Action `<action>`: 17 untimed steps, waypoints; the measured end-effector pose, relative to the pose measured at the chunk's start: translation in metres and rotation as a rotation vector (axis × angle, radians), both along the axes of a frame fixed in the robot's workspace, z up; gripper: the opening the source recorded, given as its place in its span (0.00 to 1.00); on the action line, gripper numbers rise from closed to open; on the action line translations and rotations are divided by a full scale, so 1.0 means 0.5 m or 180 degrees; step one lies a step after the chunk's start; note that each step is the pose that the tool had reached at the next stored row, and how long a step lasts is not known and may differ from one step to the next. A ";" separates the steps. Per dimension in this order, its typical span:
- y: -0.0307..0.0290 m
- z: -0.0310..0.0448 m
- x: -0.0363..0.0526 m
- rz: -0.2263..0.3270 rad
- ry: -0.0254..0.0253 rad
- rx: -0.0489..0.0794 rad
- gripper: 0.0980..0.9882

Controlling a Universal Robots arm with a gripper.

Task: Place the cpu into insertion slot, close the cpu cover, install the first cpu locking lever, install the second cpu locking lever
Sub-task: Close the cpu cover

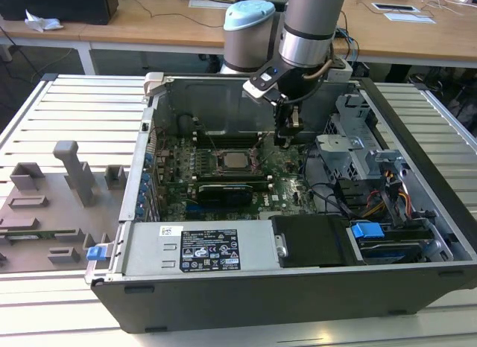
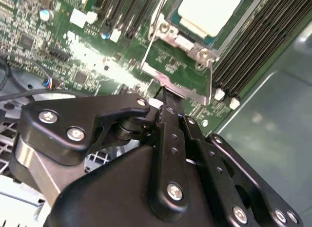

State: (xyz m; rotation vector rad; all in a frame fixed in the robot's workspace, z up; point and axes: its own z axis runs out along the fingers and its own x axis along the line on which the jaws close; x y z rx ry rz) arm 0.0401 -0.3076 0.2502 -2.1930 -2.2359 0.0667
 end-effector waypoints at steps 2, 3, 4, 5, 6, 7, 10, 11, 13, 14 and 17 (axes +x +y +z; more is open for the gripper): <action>0.000 0.000 -0.012 0.0000 0.0000 0.0000 0.01; 0.000 0.000 -0.015 0.0000 0.0000 0.0000 0.01; 0.000 0.000 -0.020 0.0000 0.0000 0.0000 0.01; 0.000 0.000 -0.025 0.0000 0.0000 0.0000 0.01; 0.000 0.000 -0.029 0.0000 -0.0001 0.0000 0.01; 0.000 -0.001 -0.034 0.0000 -0.0001 0.0000 0.01; 0.000 -0.002 -0.050 0.0000 0.0000 0.0000 0.01; 0.000 -0.002 -0.053 0.0000 -0.0001 0.0000 0.01; 0.000 -0.002 -0.062 0.0000 0.0000 0.0000 0.01; 0.000 -0.002 -0.064 0.0000 0.0000 0.0000 0.01; 0.000 -0.007 -0.077 0.0001 0.0000 0.0000 0.01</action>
